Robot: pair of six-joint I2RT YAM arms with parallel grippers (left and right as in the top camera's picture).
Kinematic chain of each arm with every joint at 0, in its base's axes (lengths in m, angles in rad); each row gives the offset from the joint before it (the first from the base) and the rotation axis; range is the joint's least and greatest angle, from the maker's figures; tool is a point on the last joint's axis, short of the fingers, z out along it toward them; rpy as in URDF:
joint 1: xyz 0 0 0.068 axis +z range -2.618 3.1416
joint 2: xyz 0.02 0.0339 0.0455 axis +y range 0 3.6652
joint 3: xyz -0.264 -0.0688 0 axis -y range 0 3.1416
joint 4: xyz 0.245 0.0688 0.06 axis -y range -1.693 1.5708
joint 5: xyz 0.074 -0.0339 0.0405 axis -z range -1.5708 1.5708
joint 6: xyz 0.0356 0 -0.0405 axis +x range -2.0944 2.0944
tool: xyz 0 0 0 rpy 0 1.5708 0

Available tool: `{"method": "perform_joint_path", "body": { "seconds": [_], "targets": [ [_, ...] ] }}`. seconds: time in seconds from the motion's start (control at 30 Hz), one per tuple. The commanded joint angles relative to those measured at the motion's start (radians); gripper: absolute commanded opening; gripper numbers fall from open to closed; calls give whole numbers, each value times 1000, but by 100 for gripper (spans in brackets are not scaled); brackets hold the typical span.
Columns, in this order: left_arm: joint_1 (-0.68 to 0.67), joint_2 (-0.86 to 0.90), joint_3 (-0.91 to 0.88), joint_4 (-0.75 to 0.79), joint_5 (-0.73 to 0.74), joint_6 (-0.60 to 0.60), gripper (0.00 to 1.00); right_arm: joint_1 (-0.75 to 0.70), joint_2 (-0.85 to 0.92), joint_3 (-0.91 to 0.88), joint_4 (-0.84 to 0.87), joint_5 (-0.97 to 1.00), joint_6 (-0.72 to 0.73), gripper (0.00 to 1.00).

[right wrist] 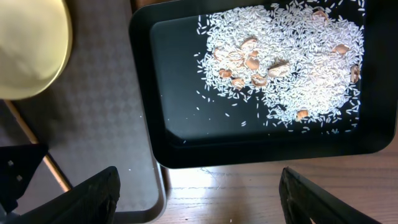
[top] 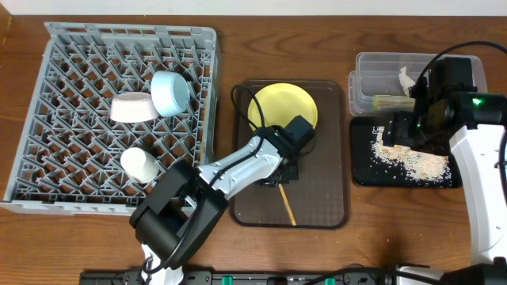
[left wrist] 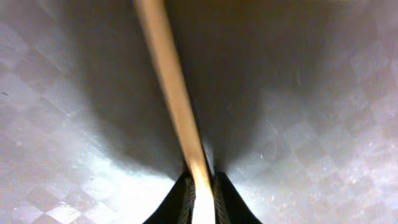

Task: Sort waste into correct bins and load items into the dishwasher

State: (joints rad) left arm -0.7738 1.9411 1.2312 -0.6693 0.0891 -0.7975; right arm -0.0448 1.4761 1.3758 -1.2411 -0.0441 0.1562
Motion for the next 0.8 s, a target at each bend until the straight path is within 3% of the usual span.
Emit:
{"method": "perform_joint_path", "body": {
  "seconds": [0.0,0.23,0.33,0.57,0.77],
  "targets": [
    [3,24,-2,-11,-11,-5,9,-7,-11,18,-3,10,-1,80],
    [54,-13,-1,-55,-12,-4,8,-7,-11,18,-5,10,-8,80],
    [107,-87,3,-71,-11,78,8,-7,-11,18,-5,10,-8,80],
    [267,-355,30,-102,-11,492,8,-7,-11,18,-5,10,-8,80],
    [452,-495,30,-126,-12,723,8,-7,-11,18,-5,10,-8,80]
  ]
}}
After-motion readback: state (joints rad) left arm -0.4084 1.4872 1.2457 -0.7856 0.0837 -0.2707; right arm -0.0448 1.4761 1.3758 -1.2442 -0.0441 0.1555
